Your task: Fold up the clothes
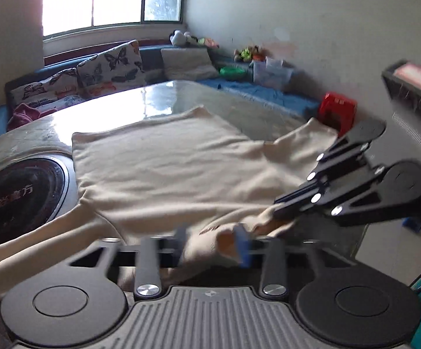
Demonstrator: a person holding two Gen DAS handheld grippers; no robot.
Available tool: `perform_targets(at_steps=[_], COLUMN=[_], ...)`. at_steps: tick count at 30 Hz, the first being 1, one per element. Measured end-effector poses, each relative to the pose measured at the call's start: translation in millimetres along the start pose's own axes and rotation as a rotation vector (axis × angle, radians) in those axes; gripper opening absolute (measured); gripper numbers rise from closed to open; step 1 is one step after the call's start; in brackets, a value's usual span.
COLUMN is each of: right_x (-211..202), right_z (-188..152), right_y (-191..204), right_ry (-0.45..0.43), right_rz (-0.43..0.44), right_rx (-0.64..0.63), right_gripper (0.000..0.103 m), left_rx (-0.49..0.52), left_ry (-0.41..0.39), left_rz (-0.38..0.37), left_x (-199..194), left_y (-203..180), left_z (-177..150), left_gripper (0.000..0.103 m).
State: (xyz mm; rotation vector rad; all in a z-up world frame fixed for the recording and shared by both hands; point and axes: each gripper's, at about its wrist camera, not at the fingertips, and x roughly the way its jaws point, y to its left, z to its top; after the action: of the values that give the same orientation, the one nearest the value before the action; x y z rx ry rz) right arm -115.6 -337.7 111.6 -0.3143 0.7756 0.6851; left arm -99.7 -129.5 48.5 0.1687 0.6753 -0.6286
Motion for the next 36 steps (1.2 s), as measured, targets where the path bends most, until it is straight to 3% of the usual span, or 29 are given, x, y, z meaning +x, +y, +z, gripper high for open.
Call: perform_targets(at_steps=[3,9,11,16,21,24,27,32,36], right_x=[-6,-10,-10,-27,-27,-17,1,24,21], right_z=[-1,-7,-10,-1,10,13,12,1,-8], right_y=[3,10,12,-3,-33,-50,-67,-79,-83], right_ry=[0.011,0.059,0.071,0.04,-0.036,-0.075,-0.077,-0.041,-0.028], right_rz=[0.017,0.072,0.088,0.13,0.051,-0.02,-0.072,-0.18,-0.218], right_rx=[-0.015,-0.045,-0.059,-0.006,0.087,0.138,0.192,0.214,0.211], right_gripper=[0.004,0.004,0.005,0.009,0.016,0.017,0.019,0.019,0.018], left_rx=[-0.024,-0.03,-0.044,-0.092,-0.209,-0.318,-0.337,-0.324,-0.378], left_ry=[0.036,0.1,0.115,0.043,-0.012,-0.04,-0.043,0.007,-0.004], left_rz=[-0.009,-0.071,-0.085,-0.093,-0.028,-0.04,-0.011,0.127,0.15], left_x=[-1,-10,-9,-25,-5,15,37,53,42], left_y=[3,0,5,32,64,85,92,99,112], left_z=[-4,-14,-16,4,28,37,42,31,19], left_gripper=[0.003,0.003,0.007,0.009,0.009,0.009,0.009,0.009,0.008])
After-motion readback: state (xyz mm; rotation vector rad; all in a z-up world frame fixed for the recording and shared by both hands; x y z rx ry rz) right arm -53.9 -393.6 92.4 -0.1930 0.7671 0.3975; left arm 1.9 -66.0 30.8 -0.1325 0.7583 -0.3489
